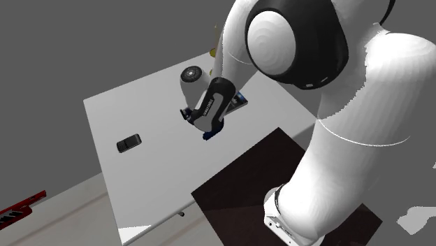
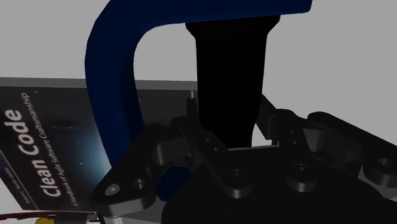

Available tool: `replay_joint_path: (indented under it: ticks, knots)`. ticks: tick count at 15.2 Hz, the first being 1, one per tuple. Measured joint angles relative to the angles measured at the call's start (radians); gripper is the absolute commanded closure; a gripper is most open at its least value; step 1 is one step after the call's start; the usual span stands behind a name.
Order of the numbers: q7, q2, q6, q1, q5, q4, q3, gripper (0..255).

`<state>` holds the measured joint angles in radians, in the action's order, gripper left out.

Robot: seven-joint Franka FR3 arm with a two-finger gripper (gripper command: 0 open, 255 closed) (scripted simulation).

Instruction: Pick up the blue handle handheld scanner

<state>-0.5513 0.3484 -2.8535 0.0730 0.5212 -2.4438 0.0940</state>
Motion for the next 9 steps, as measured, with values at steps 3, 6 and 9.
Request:
replay_joint_path:
  ticks: [3,6,9]
  knots:
    - [0.035,-0.043,0.033,0.022,-0.037,-0.009,0.028,255]
    - [0.067,-0.087,0.063,0.039,-0.074,-0.021,0.053,255]
    - [0.103,-0.125,0.095,0.056,-0.113,-0.027,0.073,255]
